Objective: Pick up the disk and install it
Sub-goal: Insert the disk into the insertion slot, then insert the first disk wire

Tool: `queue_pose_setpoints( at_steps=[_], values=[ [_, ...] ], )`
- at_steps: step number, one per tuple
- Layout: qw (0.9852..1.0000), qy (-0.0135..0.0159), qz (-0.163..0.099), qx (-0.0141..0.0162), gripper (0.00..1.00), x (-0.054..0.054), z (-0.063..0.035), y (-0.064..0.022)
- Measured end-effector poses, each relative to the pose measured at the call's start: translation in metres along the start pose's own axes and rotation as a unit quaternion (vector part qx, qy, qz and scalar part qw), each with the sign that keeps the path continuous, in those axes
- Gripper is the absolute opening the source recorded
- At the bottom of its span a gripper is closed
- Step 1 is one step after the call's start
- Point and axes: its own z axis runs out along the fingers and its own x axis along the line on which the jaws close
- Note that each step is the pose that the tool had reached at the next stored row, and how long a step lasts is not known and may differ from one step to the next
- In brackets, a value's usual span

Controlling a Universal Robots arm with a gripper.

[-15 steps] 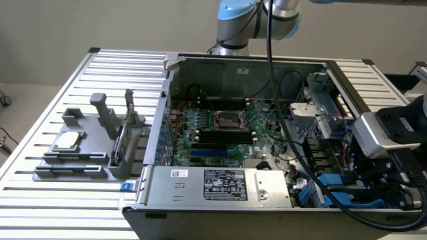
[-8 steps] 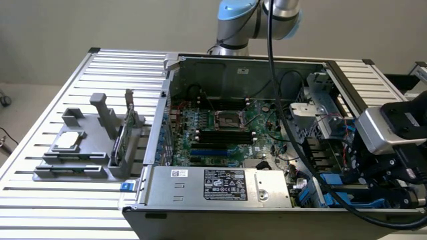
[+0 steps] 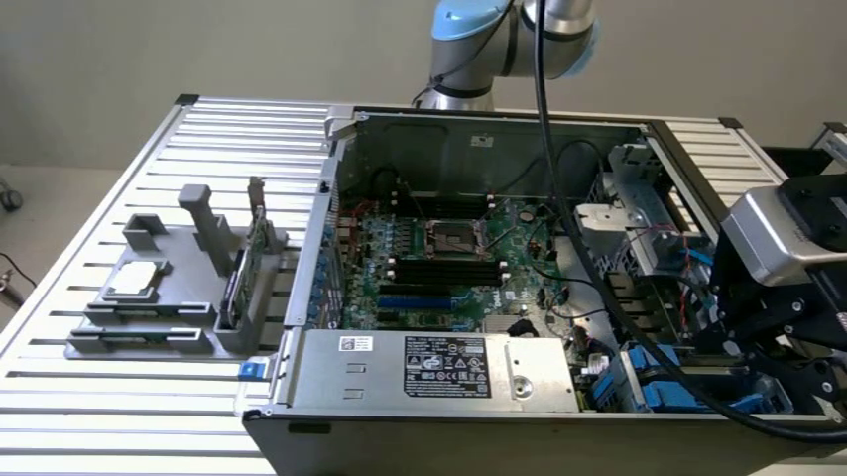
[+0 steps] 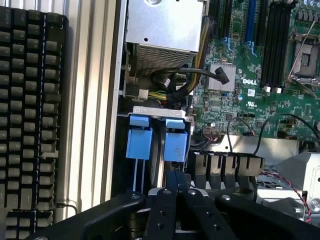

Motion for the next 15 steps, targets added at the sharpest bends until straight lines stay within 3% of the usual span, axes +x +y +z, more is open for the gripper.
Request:
queue_pose_setpoints(
  at_steps=[15],
  values=[
    [1.0000,0.0001,0.004,0.0006,0.11,-0.0005,-0.0001,-0.0001]
  ],
)
